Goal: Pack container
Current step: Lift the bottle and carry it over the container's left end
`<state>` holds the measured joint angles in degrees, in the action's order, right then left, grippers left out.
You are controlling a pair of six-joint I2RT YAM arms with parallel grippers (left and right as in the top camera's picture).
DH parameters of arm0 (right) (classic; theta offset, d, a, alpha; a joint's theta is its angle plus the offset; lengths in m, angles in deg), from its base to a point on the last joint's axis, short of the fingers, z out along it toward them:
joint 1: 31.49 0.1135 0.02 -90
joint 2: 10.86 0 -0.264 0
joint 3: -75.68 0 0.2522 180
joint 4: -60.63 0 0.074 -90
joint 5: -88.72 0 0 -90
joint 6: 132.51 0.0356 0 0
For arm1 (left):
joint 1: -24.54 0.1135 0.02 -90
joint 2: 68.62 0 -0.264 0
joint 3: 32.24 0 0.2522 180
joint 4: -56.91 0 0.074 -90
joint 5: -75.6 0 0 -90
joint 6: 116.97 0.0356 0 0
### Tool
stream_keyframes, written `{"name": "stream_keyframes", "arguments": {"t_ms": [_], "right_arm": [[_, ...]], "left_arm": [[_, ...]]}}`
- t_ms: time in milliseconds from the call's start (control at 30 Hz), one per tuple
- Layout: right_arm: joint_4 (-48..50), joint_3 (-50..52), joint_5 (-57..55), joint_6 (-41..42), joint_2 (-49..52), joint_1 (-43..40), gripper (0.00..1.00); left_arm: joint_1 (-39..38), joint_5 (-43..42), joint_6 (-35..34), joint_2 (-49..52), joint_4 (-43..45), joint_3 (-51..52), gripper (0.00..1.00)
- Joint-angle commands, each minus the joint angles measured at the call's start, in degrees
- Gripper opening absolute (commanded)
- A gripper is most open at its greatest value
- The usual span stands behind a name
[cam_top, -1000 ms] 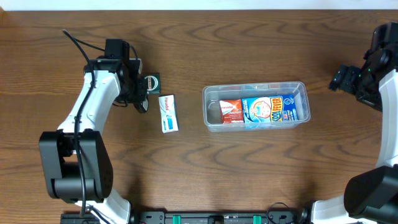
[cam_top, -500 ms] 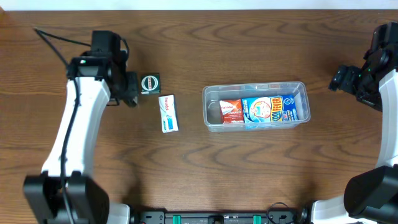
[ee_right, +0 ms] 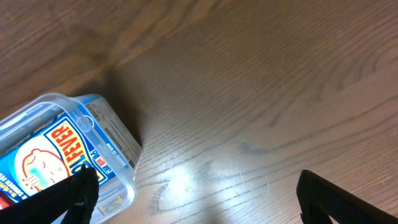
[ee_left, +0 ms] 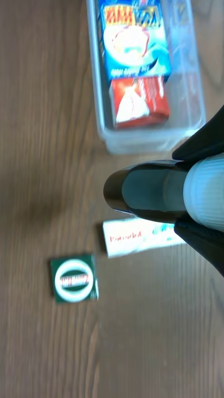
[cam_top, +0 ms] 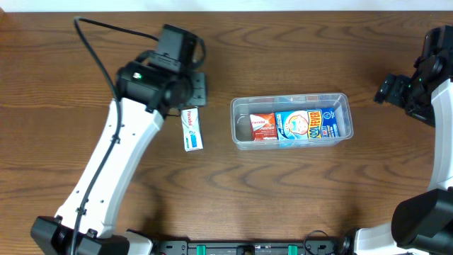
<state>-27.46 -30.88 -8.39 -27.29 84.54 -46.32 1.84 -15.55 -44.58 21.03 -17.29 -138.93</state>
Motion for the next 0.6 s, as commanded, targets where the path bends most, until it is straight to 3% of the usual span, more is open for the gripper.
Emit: {"name": "stream_keyframes", "arguments": {"t_ms": [0, 567], "right_arm": [[-0.02, 0.02, -0.17, -0.72, -0.13, -0.48, 0.99], [-0.02, 0.02, -0.17, -0.72, -0.13, -0.48, 0.99]], "left_arm": [[-3.28, 0.37, -4.59, -0.46, 0.11, -1.49, 0.27], [-16.72, 3.65, -9.88, 7.96, 4.37, -1.38, 0.27]]}}
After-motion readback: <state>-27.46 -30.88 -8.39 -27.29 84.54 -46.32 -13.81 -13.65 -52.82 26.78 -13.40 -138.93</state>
